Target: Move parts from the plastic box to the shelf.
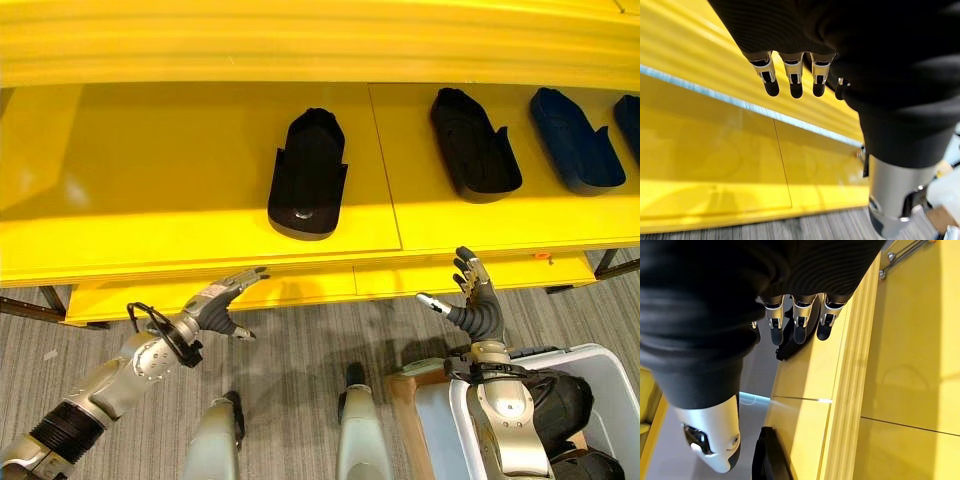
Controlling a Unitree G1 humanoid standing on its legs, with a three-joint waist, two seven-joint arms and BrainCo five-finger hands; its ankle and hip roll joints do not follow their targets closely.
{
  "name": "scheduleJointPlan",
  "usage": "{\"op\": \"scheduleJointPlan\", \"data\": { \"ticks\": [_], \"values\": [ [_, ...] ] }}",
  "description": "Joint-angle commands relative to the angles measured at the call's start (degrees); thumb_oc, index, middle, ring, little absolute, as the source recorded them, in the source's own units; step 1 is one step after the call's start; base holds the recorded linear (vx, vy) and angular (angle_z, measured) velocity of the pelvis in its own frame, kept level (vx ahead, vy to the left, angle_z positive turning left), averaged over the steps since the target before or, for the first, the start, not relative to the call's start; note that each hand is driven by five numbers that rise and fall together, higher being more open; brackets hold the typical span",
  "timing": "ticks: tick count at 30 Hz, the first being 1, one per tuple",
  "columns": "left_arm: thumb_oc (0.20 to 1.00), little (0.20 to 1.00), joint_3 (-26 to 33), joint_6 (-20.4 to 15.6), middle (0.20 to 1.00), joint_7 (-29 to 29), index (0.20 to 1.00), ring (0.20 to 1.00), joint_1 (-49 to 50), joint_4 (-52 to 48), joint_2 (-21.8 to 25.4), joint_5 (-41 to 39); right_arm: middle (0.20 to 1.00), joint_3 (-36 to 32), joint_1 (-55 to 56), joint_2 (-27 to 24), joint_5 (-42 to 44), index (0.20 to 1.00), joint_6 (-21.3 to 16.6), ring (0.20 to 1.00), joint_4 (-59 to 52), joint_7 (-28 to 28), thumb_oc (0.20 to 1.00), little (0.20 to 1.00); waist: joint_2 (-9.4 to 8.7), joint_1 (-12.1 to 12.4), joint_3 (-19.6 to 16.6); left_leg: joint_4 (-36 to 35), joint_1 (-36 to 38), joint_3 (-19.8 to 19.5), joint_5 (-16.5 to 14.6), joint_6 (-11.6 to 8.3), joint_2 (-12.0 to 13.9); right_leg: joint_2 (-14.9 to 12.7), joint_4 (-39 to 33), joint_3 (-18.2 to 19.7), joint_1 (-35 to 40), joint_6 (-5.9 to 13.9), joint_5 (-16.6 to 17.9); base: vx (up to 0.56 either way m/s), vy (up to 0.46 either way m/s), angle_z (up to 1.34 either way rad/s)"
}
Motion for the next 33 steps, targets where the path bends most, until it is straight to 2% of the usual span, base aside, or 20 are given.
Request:
{"op": "scheduleJointPlan", "data": {
  "ticks": [1, 9, 25, 33],
  "values": [
    [1.0, 1.0, -0.48, -0.92, 1.0, 1.61, 1.0, 1.0, -4.06, -0.48, -0.26, 0.07, 1.0, -2.13, 0.09, -1.52, -0.39, 1.0, -2.57, 1.0, -3.7, -1.38, 1.0, 1.0, -0.99, -0.34, -2.81, -3.37, -1.07, -2.58, 9.11, 1.55, -0.14, -0.3, 5.77, 1.15, 0.95, -0.61, 1.77, 0.0, 0.0, 0.0],
    [1.0, 1.0, -2.23, -0.05, 1.0, 3.71, 1.0, 1.0, -10.0, 2.09, -2.54, 1.93, 1.0, -2.06, -0.33, -1.57, -0.32, 1.0, -2.67, 1.0, -3.73, -1.99, 1.0, 1.0, -0.81, -0.96, -2.74, -3.04, -0.88, -2.26, 8.93, 1.51, 0.11, -0.22, 6.26, 1.63, 0.39, -0.67, 1.72, 0.0, 0.005, -0.02],
    [1.0, 1.0, -3.92, -0.12, 1.0, 3.56, 1.0, 1.0, -15.66, 0.51, -3.3, 2.65, 1.0, -1.86, -0.32, -2.05, 0.05, 1.0, -2.62, 1.0, -3.45, -1.86, 1.0, 1.0, -0.47, -1.6, -3.13, -3.0, -0.94, -2.15, 8.85, 1.47, 0.15, -0.04, 6.43, 1.94, 0.12, -0.61, 1.58, 0.0, 0.0, -0.01],
    [1.0, 1.0, -4.9, 1.62, 1.0, 5.22, 1.0, 1.0, -16.53, 11.0, -6.18, 3.29, 1.0, -2.12, -0.53, -1.94, 0.64, 1.0, -2.67, 1.0, -3.08, -1.98, 1.0, 1.0, -0.43, -2.06, -3.38, -2.75, -0.96, -1.93, 8.79, 1.35, 0.42, 0.09, 6.51, 2.32, -0.07, -0.53, 1.65, 0.0, 0.001, 0.0]
  ]
}}
